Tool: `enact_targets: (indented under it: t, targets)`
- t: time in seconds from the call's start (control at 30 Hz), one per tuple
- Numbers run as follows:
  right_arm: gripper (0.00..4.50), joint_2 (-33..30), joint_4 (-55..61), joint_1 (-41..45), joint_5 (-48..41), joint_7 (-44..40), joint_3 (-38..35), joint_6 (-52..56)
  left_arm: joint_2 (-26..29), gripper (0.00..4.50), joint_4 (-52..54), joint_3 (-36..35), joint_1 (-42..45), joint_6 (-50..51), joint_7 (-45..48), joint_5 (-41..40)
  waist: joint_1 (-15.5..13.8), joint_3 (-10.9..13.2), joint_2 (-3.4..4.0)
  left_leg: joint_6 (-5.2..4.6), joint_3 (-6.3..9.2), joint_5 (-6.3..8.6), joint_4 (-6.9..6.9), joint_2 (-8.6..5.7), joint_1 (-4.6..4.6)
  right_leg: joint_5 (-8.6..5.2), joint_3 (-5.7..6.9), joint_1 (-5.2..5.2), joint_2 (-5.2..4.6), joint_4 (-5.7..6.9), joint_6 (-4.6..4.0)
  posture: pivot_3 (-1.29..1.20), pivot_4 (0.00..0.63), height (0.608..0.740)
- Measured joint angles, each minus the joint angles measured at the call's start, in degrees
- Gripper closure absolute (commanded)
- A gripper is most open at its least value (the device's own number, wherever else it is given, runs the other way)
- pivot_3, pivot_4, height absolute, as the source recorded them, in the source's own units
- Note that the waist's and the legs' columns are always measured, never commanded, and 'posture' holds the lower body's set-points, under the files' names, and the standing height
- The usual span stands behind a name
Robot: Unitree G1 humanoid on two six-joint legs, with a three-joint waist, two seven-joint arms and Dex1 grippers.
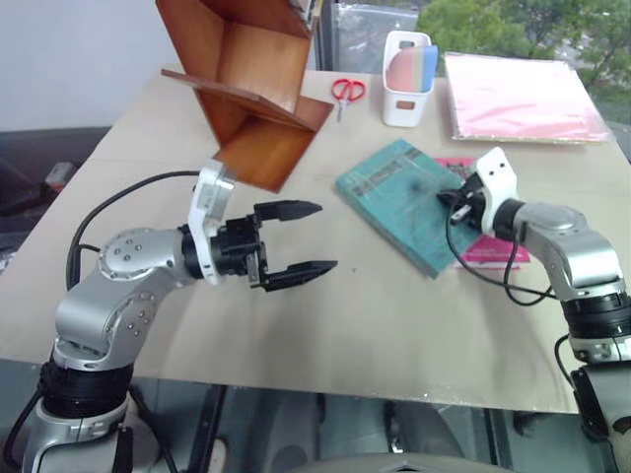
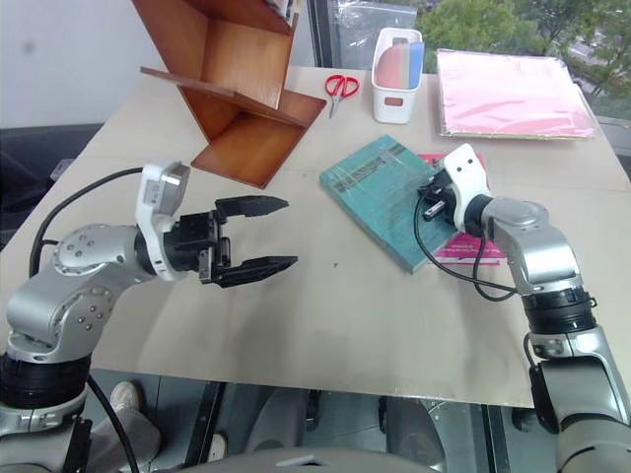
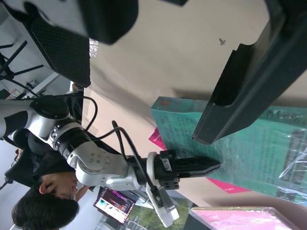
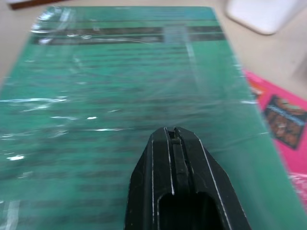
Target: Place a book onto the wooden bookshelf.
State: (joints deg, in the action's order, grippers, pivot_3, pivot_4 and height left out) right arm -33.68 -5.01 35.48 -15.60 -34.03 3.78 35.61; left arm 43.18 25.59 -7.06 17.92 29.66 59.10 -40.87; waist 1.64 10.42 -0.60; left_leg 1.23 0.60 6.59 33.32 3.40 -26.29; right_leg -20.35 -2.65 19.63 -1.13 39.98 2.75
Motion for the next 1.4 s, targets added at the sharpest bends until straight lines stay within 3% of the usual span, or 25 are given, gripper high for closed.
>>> enact_targets:
  t: [0.57,0.73,1.1,1.23,1.33,1.4]
  targets:
    - [4.47,-1.9,-5.9,-1.5,2.3,3.8,-7.3,-0.9,-0.9,0.00,-4.4,1.1,2.1,-1.8,1.9,1.0,-1.1,-0.3,-0.53,-0.01,0.02,0.01,0.00,-0.02,0.48,0.00,0.04,-0.49,-0.05,-0.06,0.00,0.00,0.150,0.740]
    - [4.47,-0.8,-4.5,-3.0,2.1,5.4,-9.0,-1.0,-3.5,0.00,-4.4,3.4,2.1,-0.5,0.3,1.1,-1.2,-0.4,-0.62,-0.01,0.08,0.01,0.01,-0.03,0.50,0.00,0.10,-0.57,-0.06,-0.08,0.00,0.00,0.150,0.740]
    - [4.47,1.5,4.5,-7.9,-2.0,6.1,-13.8,-0.4,-8.8,0.00,-6.0,6.1,3.1,4.1,-5.5,0.3,-0.7,-0.3,-0.44,-0.01,0.02,0.01,-0.06,-0.04,0.43,-0.01,0.01,-0.42,-0.04,-0.06,-0.01,0.00,0.150,0.740]
    - [4.47,0.8,16.3,-9.5,-6.2,3.0,-14.5,-0.8,-10.9,0.00,-8.6,6.1,5.1,6.1,-6.5,0.0,-0.9,-0.2,-0.31,-0.01,0.02,0.01,-0.06,-0.04,0.28,-0.01,0.02,-0.29,-0.04,-0.09,0.00,0.00,0.150,0.740]
    - [3.80,0.1,23.7,-13.9,-8.5,1.6,-14.7,-0.3,-12.1,0.00,-9.7,5.9,5.4,7.8,-7.7,-1.1,-1.1,-0.2,-0.34,-0.01,0.07,0.02,-0.07,-0.06,0.14,-0.01,0.08,-0.25,-0.06,-0.15,0.00,0.00,0.150,0.740]
    - [2.84,-0.3,27.9,-17.5,-10.0,1.5,-15.4,1.0,-12.5,0.00,-10.2,6.0,5.5,8.4,-7.6,-1.1,-1.1,-0.2,-0.33,-0.01,0.06,0.02,-0.06,-0.08,0.07,-0.01,0.08,-0.19,-0.09,-0.14,0.00,0.00,0.150,0.740]
